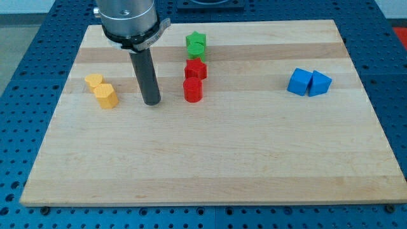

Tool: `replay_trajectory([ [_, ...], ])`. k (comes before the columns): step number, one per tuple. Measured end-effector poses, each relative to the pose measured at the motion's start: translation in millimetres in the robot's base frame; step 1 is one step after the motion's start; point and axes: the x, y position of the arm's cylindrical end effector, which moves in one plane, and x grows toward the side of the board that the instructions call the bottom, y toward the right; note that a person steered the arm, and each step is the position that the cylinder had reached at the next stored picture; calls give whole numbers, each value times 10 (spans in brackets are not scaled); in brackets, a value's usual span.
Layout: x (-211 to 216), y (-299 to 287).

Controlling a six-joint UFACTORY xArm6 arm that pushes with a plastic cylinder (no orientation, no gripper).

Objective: Move the yellow blocks towards the bottom of the board

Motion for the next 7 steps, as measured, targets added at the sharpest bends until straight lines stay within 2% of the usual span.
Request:
replay_trajectory([
  [1,-12,-11],
  [2,-467,-528],
  [3,-551,-722],
  [4,-930,-1046],
  [7,-819,-1507],
])
